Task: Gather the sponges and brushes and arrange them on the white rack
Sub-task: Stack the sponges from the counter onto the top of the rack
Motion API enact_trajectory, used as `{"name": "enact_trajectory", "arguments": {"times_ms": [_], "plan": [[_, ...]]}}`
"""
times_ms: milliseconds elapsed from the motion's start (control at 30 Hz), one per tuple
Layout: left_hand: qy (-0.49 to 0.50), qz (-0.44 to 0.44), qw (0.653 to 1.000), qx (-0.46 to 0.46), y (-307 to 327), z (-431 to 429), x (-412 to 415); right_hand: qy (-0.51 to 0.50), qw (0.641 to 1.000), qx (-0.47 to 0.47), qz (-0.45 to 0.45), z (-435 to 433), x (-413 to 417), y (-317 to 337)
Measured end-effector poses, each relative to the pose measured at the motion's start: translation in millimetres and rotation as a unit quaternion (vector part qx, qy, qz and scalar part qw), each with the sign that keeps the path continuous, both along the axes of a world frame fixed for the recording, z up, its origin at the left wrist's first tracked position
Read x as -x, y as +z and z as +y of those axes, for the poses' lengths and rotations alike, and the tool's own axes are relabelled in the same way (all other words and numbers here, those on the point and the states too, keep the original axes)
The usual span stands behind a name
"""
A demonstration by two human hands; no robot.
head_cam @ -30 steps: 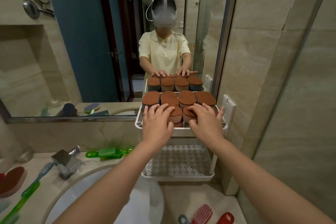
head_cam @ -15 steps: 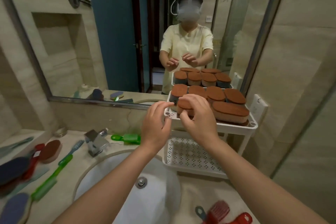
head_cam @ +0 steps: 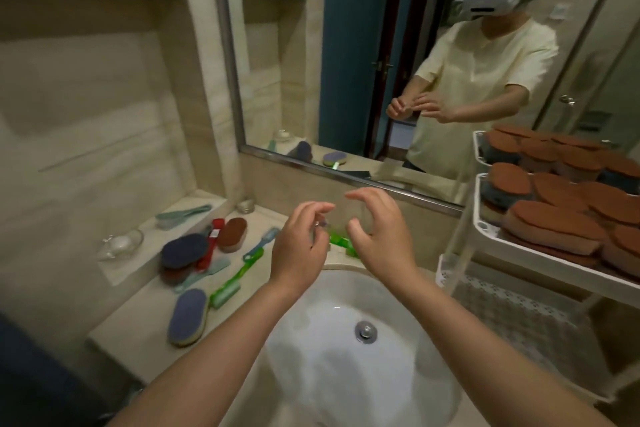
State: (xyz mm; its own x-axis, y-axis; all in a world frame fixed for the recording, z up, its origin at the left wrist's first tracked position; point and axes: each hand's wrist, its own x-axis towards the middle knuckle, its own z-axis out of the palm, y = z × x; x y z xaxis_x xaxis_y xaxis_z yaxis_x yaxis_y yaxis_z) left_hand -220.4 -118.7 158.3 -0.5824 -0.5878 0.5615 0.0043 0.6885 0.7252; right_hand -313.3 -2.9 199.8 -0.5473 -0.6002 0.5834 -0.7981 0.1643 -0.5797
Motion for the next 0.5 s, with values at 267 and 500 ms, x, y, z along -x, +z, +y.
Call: {"name": "enact_trajectory", "arguments": {"times_ms": [267,500], "plan": [[0.071,-0.044,0.996,-0.020,-20,-97,-58,0.052,0.996,-0.034,-0.060,-108,-46,-35],[0.140,-0.110,0.983,-0.054,-55,-167,-103,0.074,0.984,-0.105,-0.121,-185,-69,-79]]}}
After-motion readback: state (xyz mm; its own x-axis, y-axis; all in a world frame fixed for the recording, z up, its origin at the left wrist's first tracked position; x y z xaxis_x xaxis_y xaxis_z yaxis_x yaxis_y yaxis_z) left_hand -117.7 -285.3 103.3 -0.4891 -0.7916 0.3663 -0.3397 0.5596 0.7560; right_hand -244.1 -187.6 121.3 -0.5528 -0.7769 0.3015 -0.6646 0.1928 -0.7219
